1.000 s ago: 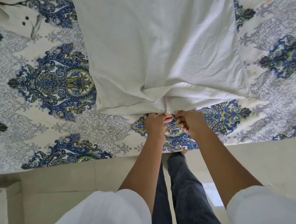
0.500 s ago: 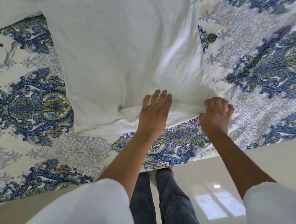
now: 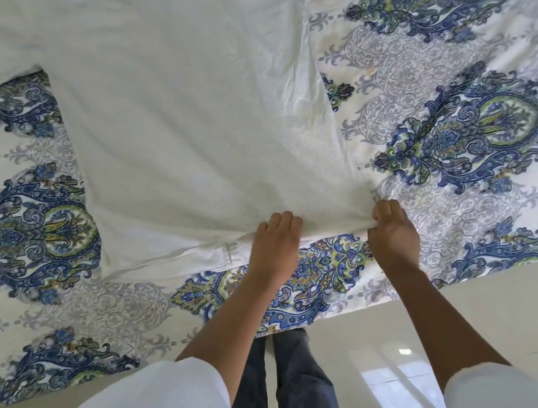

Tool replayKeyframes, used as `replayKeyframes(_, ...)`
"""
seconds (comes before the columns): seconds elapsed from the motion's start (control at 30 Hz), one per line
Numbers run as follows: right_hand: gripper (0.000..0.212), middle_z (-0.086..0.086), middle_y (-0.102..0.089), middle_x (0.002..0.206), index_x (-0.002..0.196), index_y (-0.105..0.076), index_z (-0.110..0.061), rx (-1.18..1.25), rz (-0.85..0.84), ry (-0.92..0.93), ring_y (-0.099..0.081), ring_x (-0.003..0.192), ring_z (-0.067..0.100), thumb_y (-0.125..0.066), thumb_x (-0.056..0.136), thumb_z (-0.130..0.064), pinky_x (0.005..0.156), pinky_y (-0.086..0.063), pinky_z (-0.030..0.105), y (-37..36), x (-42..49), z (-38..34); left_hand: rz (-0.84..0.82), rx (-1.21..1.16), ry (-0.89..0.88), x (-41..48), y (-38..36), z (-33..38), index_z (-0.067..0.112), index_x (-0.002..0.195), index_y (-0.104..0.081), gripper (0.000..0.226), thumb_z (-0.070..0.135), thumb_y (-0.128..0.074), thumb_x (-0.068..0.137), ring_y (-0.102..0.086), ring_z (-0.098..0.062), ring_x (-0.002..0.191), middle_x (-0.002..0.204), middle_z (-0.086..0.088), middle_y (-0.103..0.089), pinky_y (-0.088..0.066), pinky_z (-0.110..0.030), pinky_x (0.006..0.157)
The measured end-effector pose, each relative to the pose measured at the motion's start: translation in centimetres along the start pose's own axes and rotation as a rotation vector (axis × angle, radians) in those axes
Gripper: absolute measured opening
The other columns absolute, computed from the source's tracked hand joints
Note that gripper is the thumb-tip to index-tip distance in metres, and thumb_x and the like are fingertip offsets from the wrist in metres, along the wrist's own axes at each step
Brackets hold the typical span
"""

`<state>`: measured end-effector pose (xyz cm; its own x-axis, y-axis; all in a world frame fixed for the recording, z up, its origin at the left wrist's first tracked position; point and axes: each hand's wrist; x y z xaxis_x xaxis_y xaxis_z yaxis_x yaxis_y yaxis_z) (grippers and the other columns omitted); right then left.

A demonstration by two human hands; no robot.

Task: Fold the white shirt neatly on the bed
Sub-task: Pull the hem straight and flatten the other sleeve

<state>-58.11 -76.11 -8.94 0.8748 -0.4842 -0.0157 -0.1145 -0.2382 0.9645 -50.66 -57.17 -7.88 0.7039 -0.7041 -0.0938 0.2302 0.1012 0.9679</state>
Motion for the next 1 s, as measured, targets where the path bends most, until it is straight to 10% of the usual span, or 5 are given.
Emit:
replayKeyframes(0.37,0.035,0.017,-0.057,0.087,0.083,-0.06,-0.004,0.005,0.019,0.051,-0.044,0.082,0.029,-0.035,0.061,-0.012,0.066,-0.044,0.038,0.7,-3.5,-6.2,0.176,0.204,0.483,-10.3,2.4,-10.0,0.008,0.124,-0.045,0.052,0.02,-0.061,0.076,-0.037,-0.029,0.12,0.132,-0.013,-0.046,-0.027,-0.044,0.096)
replayKeyframes(0.57,0.038,0.012,-0.061,0.092,0.092,-0.063,-0.006,0.118,-0.214,0.418,-0.06,0.082,0.032,-0.077,0.057,-0.008,0.066,-0.05,0.038,-2.7,-5.6,-18.9,0.211,0.01,0.849,-12.8,2.7,-13.9,0.011,0.121,-0.037,0.057,0.015,-0.069,0.075,-0.047,-0.038,0.119,0.131,-0.018,-0.049,-0.041,-0.046,0.092)
replayKeyframes(0.83,0.045,0.012,-0.059,0.081,0.084,-0.059,-0.004,-0.057,-0.193,0.647,-0.058,0.07,0.031,-0.075,0.044,0.006,0.058,-0.046,0.031,-4.9,-4.5,-23.9,0.188,0.074,0.652,-16.1,3.1,-20.3,0.002,0.1,-0.056,0.031,0.016,-0.037,0.079,-0.059,-0.034,0.086,0.1,-0.017,-0.06,-0.048,-0.037,0.071)
replayKeyframes(1.0,0.067,0.018,-0.061,0.108,0.11,-0.051,-0.006,-0.063,-0.117,0.781,-0.053,0.091,0.032,-0.072,0.048,0.008,0.07,-0.048,0.035,-5.8,-5.3,-24.1,0.445,-0.25,0.666,-18.3,3.9,-21.4,0.012,0.094,-0.041,0.007,0.012,-0.038,0.088,-0.046,-0.022,0.079,0.087,-0.015,-0.053,-0.037,-0.027,0.066)
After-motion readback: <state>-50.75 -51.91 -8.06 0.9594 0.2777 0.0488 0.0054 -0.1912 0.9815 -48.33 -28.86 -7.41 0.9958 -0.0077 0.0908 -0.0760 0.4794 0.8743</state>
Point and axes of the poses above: each hand's wrist, its own x-axis towards the middle knuckle, its own y-axis out of the back of the hand, z = x × y
